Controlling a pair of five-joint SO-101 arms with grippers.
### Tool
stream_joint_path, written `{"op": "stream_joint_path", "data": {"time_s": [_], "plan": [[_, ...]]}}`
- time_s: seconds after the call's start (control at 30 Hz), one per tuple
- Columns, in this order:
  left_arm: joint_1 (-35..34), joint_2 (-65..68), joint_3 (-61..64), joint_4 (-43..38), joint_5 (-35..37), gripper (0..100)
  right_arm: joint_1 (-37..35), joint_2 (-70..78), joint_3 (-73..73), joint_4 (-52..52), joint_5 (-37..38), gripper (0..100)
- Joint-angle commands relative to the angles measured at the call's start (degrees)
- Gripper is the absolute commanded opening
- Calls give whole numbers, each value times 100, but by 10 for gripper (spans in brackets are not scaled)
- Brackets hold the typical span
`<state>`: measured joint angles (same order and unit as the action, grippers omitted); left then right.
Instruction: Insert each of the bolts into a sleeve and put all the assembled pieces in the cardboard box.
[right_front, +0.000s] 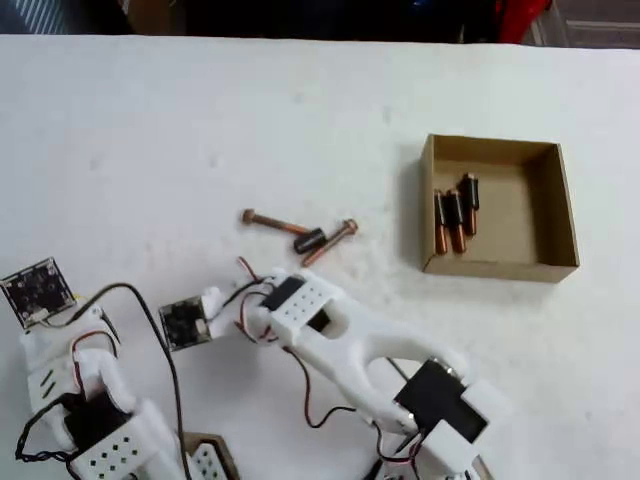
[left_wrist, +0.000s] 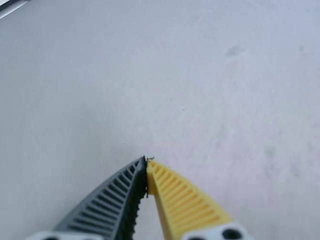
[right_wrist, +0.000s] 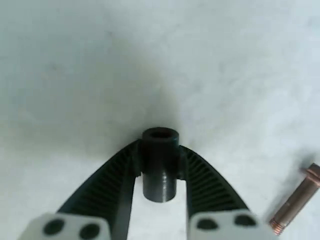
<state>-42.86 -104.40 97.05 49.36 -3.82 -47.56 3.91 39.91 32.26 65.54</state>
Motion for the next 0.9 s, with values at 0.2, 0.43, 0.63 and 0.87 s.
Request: {"op": "stream_joint_path", "data": {"time_s": [0.2, 0.43, 0.63, 0.87], "plan": [[145, -31, -105, -149, -62, 22, 699, 40, -62, -48, -88, 18], [145, -31, -105, -149, -62, 22, 857, -673, -88, 136, -1160, 18], [145, -31, -105, -149, -70, 22, 954, -1859, -88, 998, -1213, 18], [145, -31, -105, -149, -70, 22, 1525, -2862, -88, 1613, -1644, 17]]}}
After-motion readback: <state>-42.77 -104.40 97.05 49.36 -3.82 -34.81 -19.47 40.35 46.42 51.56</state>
